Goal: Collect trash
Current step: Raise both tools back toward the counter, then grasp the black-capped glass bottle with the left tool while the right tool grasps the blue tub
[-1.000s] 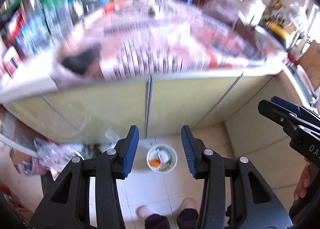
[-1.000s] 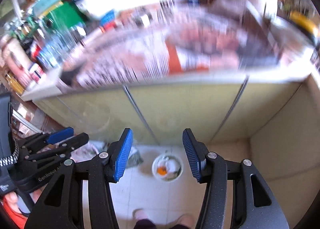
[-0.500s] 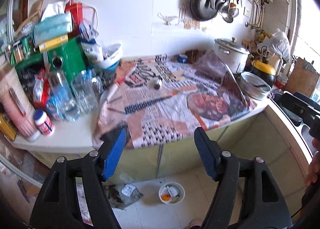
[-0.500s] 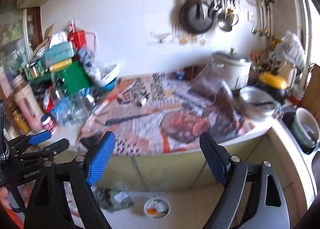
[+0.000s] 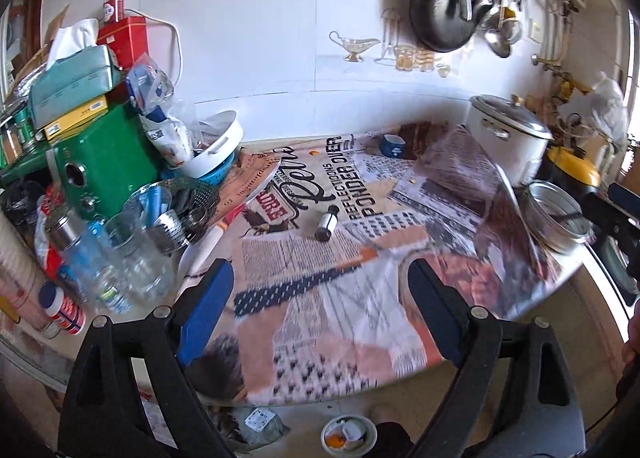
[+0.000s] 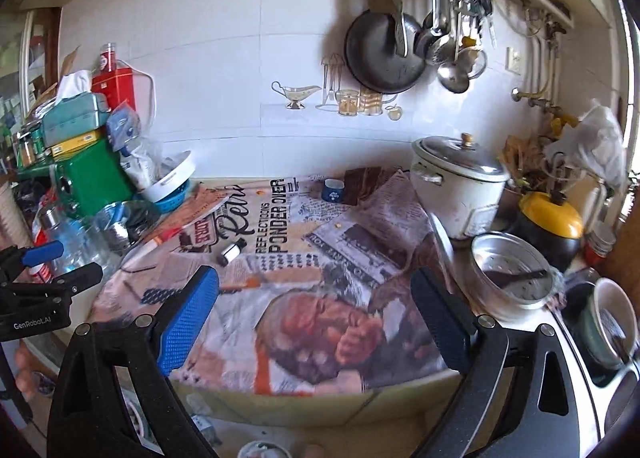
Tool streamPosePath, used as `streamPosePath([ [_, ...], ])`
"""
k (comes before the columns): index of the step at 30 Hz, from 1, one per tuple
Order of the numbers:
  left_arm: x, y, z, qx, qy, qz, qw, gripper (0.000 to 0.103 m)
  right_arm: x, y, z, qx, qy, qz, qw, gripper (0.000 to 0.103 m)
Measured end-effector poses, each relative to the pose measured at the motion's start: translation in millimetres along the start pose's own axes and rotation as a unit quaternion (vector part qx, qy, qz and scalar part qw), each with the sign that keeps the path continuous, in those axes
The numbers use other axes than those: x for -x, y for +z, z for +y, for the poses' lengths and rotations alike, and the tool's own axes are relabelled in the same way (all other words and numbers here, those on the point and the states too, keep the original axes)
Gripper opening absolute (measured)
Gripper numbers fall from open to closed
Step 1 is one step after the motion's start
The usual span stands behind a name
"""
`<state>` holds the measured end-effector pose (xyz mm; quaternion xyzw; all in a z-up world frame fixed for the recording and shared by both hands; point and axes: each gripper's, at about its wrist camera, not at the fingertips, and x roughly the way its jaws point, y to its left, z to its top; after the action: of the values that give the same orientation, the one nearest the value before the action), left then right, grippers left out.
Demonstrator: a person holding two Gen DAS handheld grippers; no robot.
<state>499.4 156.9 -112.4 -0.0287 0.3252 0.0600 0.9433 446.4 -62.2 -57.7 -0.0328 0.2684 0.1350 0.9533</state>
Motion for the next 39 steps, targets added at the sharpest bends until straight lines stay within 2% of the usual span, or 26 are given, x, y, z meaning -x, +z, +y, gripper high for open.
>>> streamPosePath([
  [5, -97.2, 43.0, -13.5, 0.045, 0.040, 0.063, 0.9962, 0.089, -100.7, 52.5, -44.6, 0.005, 0.041, 0.047, 0.998, 0.100],
  [11, -187.6, 64.4, -17.4, 0.088, 0.077, 0.104, 0.9876, 0.089, -240.8, 89.8, -76.5, -0.013, 0.079, 0.105, 0.991, 0.100],
  [17, -255.1, 60.2, -7.3, 0.093, 0.104, 0.152, 0.9784, 0.089, -377.3, 101.6, -81.4, -0.043, 0.098, 0.156, 0.982, 0.100],
  [23, -298.2, 43.9, 5.9, 0.108, 0.113, 0.192, 0.9688, 0.089, -467.7, 98.9, -66.8, -0.050, 0.084, 0.181, 0.979, 0.098],
  [24, -303.4, 40.3, 7.0, 0.113, 0.112, 0.198, 0.9673, 0.089, -479.2, 96.9, -66.1, -0.054, 0.080, 0.188, 0.977, 0.095],
  [27, -312.5, 34.0, 10.7, 0.123, 0.106, 0.205, 0.9652, 0.088, -501.9, 90.7, -64.1, -0.062, 0.071, 0.207, 0.974, 0.082],
  [28, -314.9, 32.3, 10.9, 0.123, 0.102, 0.206, 0.9654, 0.086, -506.9, 89.1, -64.8, -0.066, 0.067, 0.212, 0.973, 0.081],
  [29, -317.6, 30.8, 10.6, 0.121, 0.098, 0.208, 0.9656, 0.084, -508.9, 86.4, -64.9, -0.071, 0.068, 0.215, 0.972, 0.076],
  [30, -320.3, 30.0, 10.2, 0.120, 0.096, 0.211, 0.9655, 0.082, -509.4, 84.3, -64.6, -0.072, 0.073, 0.218, 0.970, 0.063],
  [31, -323.1, 29.4, 9.7, 0.117, 0.094, 0.213, 0.9654, 0.080, -508.9, 82.8, -64.0, -0.072, 0.076, 0.222, 0.969, 0.059],
  [33, -328.1, 29.3, 7.6, 0.111, 0.092, 0.214, 0.9662, 0.078, -500.4, 82.3, -63.2, -0.069, 0.079, 0.216, 0.971, 0.058],
  [37, -334.4, 30.4, 0.8, 0.098, 0.078, 0.214, 0.9687, 0.065, -462.8, 89.6, -59.2, -0.043, 0.097, 0.189, 0.976, 0.058],
  [39, -338.4, 29.8, -1.9, 0.092, 0.075, 0.218, 0.9686, 0.052, -436.1, 94.3, -59.1, -0.026, 0.110, 0.174, 0.978, 0.058],
])
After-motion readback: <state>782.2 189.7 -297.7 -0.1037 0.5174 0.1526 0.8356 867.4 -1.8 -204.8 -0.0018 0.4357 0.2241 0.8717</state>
